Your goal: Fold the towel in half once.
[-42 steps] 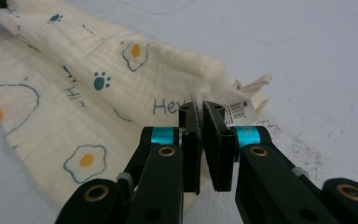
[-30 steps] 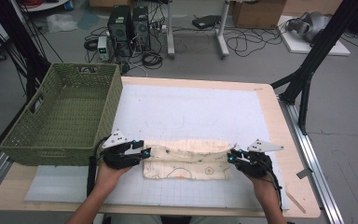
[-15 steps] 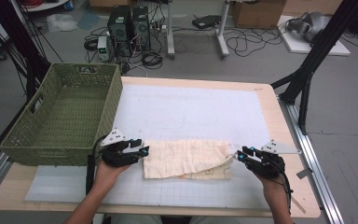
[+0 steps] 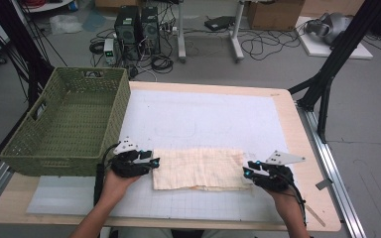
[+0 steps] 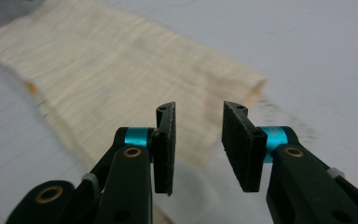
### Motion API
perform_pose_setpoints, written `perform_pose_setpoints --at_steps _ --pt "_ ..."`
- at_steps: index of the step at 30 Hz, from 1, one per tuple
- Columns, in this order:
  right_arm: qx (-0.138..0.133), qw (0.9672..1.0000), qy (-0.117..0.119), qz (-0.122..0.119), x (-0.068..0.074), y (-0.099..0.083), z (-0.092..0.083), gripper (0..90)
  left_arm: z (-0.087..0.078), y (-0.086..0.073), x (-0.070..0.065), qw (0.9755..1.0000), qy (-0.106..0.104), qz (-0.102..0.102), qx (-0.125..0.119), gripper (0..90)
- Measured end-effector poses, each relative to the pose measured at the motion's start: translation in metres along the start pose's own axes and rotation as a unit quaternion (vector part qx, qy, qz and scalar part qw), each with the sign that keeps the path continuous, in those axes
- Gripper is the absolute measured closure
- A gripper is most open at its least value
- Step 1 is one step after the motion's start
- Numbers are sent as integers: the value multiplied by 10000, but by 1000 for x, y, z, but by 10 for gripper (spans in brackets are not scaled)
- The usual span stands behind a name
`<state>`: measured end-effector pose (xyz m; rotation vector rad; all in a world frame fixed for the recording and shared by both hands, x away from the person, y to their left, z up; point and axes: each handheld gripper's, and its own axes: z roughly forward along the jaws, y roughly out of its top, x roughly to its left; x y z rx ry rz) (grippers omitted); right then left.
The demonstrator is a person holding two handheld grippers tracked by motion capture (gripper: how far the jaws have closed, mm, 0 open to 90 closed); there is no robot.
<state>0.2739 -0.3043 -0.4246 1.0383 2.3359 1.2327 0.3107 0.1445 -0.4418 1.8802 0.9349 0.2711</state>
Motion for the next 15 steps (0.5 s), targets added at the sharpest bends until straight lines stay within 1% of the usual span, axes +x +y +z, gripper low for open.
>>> perform_pose_setpoints --at_steps 1,2,4,5,6,7,10,12,13,14,15 --pt "69 9999 97 -81 3 0 3 639 0 0 0 10000 -1 3 9 523" --pt "80 9998 145 -79 3 0 4 636 2 0 0 10000 11 17 33 527" --pt "154 9997 179 -75 4 -2 9 630 4 -1 0 10000 44 10 77 547" --pt "206 9996 192 -68 4 -3 12 631 6 -2 1 9999 67 33 139 554" --pt "278 9994 213 -83 4 -4 16 634 8 -2 1 9997 139 57 195 567" --pt "361 9990 255 -92 6 -4 19 644 8 -2 0 9996 158 53 210 573" --pt "429 9984 349 -139 8 -4 24 663 11 -2 0 9993 201 108 313 610" --pt "520 9978 344 -225 10 -4 27 672 14 -3 -2 9986 298 205 393 645" --pt "555 9975 358 -238 11 -4 28 677 15 -3 -2 9982 314 240 445 692" --pt "578 9974 350 -262 11 -4 29 682 16 -3 -3 9976 366 284 508 719" --pt "583 9973 353 -285 11 -4 31 695 16 -2 -4 9973 386 338 520 761"
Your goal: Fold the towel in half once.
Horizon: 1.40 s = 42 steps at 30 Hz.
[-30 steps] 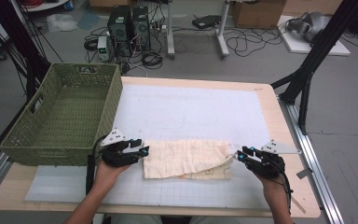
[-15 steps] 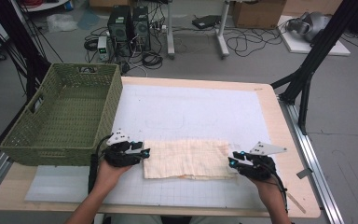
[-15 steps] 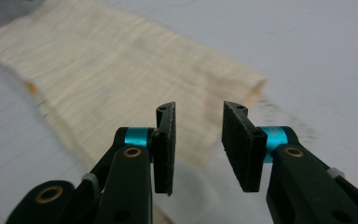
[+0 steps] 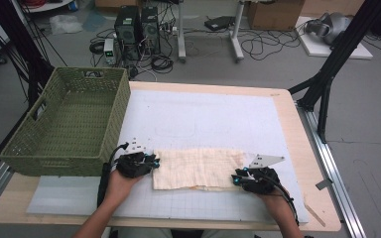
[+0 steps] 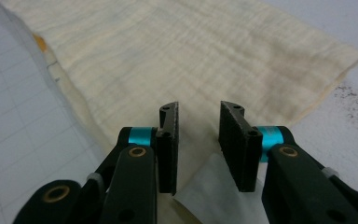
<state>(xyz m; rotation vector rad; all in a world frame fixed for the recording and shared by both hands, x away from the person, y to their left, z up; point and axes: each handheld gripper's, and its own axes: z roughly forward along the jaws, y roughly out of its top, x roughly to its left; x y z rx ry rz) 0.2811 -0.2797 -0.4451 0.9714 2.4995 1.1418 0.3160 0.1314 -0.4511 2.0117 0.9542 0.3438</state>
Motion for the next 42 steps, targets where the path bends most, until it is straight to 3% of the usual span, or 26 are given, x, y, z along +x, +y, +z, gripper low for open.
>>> perform_pose_setpoints --at_steps 2,5,10,15,22,24,26,30,33,35,39,42 --pt "28 10000 -11 -12 1 0 0 761 1 1 -2 9999 55 109 5 835" --pt "61 9999 7 -103 3 1 -1 878 1 2 -5 9996 153 243 -19 857" --pt "-87 9998 80 -139 5 3 -8 884 -4 5 -1 9996 108 106 -229 859" --pt "-314 9992 167 -162 6 5 -18 875 -5 5 0 9996 59 72 -274 856" --pt "-349 9986 356 -180 7 4 -22 889 -5 4 2 9996 20 20 -295 857" --pt "-370 9978 506 -213 8 5 -19 691 -5 4 2 9996 11 37 -277 857" --pt "-275 9968 679 -304 12 5 -13 680 -5 4 3 9996 7 42 -275 856" --pt "-53 9953 815 -524 19 6 0 718 -5 4 3 9996 11 19 -299 855" --pt "78 9955 765 -550 21 6 5 835 -5 4 3 9995 3 10 -307 853" --pt "56 9954 750 -599 21 6 5 888 -5 3 4 9995 1 -27 -326 853" --pt "12 9945 900 -533 21 6 3 896 -6 3 4 9993 -23 -57 -363 853" --pt "-184 9936 1002 -496 20 7 -2 896 -6 3 5 9993 -36 -73 -362 852"
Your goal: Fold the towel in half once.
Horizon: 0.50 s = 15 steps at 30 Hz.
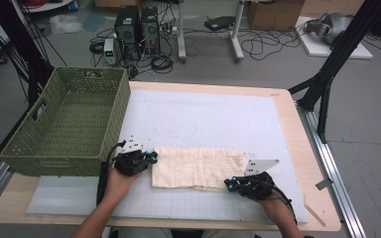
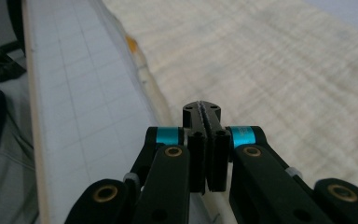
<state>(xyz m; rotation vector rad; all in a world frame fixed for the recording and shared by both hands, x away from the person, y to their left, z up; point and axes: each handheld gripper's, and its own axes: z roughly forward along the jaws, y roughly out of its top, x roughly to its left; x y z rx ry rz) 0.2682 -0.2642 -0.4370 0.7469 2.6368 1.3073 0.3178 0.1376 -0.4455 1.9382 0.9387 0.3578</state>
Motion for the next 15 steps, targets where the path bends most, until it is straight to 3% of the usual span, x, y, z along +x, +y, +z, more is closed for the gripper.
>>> perform_pose_setpoints --at_steps 3,6,9,10,13,15 --pt "-192 9997 156 -7 1 2 -8 896 1 0 0 10000 1 12 22 849" --pt "-64 9992 384 -9 2 -1 -8 896 2 -1 1 10000 19 -1 90 838" --pt "265 9995 136 -76 2 -4 -2 874 4 -2 3 9997 77 -125 183 733" --pt "243 9997 72 -16 1 -5 -2 805 4 -2 4 9996 152 -172 188 650" --pt "-178 9996 -108 208 -5 -3 -11 698 0 0 6 9991 264 -319 -6 521" --pt "-488 9973 -396 371 -12 -1 -19 628 -1 1 8 9986 292 -398 -182 476"
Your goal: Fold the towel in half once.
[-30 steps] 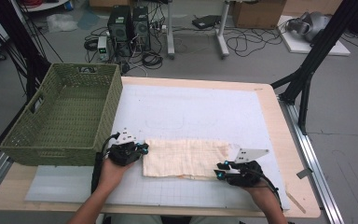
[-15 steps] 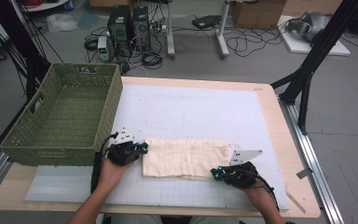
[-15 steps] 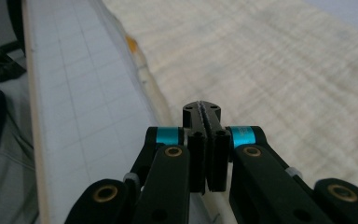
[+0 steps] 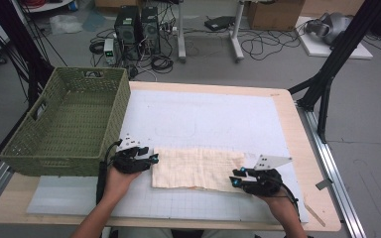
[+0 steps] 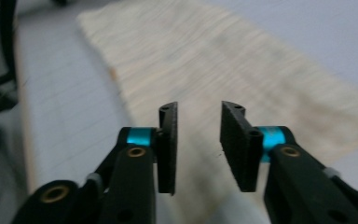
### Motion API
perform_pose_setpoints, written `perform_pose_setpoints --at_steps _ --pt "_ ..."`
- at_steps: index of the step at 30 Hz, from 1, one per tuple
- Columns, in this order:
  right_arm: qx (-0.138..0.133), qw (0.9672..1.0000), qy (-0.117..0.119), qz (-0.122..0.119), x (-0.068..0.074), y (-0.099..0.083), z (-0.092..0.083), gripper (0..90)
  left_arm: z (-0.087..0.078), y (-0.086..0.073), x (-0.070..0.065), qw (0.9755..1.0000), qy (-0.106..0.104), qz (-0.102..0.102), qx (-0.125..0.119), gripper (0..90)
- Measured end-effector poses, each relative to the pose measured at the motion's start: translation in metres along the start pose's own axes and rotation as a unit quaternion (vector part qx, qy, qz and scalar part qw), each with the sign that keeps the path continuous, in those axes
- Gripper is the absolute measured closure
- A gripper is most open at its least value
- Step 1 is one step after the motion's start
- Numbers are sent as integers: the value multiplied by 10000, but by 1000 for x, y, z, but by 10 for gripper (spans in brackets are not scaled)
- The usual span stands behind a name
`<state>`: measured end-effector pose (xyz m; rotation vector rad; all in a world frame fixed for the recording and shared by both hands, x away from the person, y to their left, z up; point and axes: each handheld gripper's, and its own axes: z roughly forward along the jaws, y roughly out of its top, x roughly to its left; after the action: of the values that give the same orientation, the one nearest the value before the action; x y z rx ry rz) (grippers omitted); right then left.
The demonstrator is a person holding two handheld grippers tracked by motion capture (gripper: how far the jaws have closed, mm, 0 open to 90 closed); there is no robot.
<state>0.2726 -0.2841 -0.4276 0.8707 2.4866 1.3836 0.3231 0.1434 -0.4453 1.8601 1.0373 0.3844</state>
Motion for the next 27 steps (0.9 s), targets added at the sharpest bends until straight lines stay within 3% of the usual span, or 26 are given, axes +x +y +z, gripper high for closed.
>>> perform_pose_setpoints --at_steps 2,5,8,12,16,18,21,23,25,27 --pt "-95 9986 -508 143 -9 2 -2 562 2 1 2 10000 1 -17 -61 459" --pt "24 9917 -1250 299 -25 8 3 515 7 8 6 9999 -11 -110 35 443" --pt "99 9867 -1585 345 -39 15 13 495 12 18 10 9999 40 -154 5 425" --pt "199 9869 -1530 475 -54 23 27 497 25 28 16 9997 1 -197 167 427" --pt "643 9878 -1351 435 -61 23 45 539 38 24 15 9982 -104 -25 584 462" --pt "689 9884 -1271 459 -62 21 47 592 39 22 15 9975 -88 175 680 473" --pt "705 9902 -1111 477 -62 20 44 772 37 22 14 9965 -246 329 731 628" --pt "751 9909 -1017 455 -61 19 42 851 36 20 10 9954 -330 518 740 827" --pt "759 9903 -1102 382 -59 20 41 860 35 21 7 9952 -228 642 701 857" --pt "673 9898 -1222 293 -56 21 39 861 30 24 8 9967 -62 684 439 863"
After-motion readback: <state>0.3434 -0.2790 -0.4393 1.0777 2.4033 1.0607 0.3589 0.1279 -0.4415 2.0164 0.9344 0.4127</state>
